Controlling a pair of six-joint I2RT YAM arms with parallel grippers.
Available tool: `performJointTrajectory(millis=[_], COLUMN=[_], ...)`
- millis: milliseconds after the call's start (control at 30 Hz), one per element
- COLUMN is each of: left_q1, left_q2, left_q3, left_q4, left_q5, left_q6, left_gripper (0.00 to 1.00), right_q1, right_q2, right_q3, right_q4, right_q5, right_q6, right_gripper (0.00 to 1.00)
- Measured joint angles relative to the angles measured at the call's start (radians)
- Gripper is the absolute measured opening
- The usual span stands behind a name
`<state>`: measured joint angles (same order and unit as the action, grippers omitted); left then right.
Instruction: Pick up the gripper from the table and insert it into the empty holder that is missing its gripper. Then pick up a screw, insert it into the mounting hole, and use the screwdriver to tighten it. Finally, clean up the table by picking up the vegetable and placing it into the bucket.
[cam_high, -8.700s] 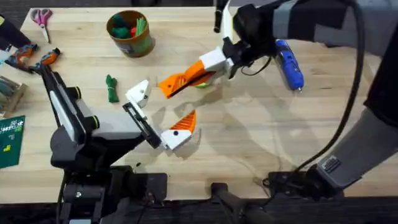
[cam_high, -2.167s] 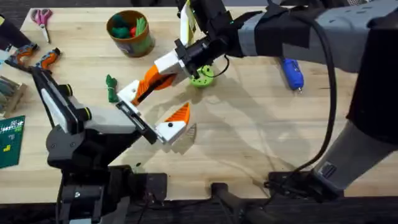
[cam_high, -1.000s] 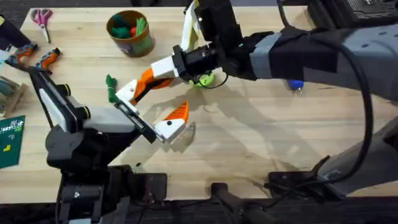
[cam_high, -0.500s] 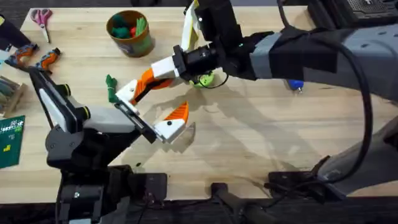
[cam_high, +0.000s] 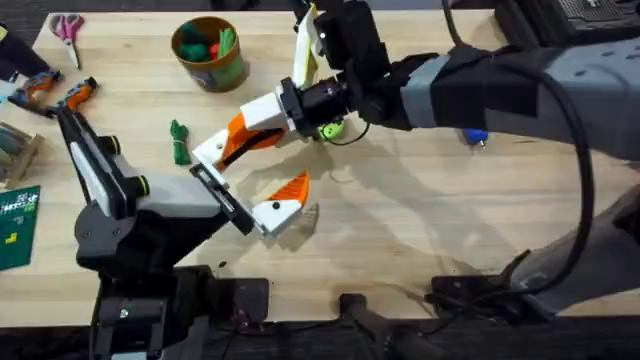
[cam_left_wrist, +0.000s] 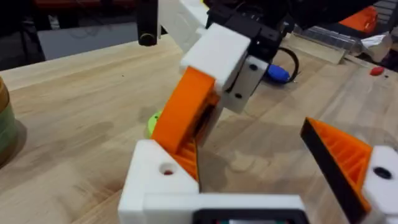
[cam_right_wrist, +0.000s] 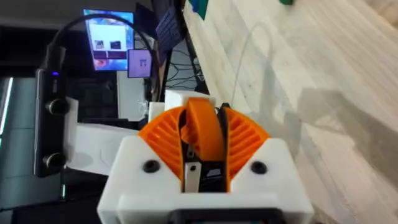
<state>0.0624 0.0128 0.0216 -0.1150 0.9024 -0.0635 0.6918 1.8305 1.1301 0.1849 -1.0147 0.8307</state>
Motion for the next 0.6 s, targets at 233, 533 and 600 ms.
performJointTrajectory(millis=[233,533,600], left_q1=[-0.004,-0.043,-0.045], left_q2=[-0.001,-0.004,-0.004], left_q3=[0.0,0.0,0.0], left_q4=[-0.001,-0.014,-0.016], left_q5=[0.031,0.181,0.199], left_q6=[0.017,0.047,0.048], left_gripper=[0.977,0.976,0.976], right_q1=[0.003,0.015,0.006], right_q2=[0.006,0.035,0.035], right_q3=[-0.007,-0.016,-0.016], right_q4=[-0.01,-0.009,-0.006], right_q5=[-0.076,-0.187,-0.208], right_q6=[-0.008,-0.02,-0.022], right_gripper=[0.439,0.886,0.907])
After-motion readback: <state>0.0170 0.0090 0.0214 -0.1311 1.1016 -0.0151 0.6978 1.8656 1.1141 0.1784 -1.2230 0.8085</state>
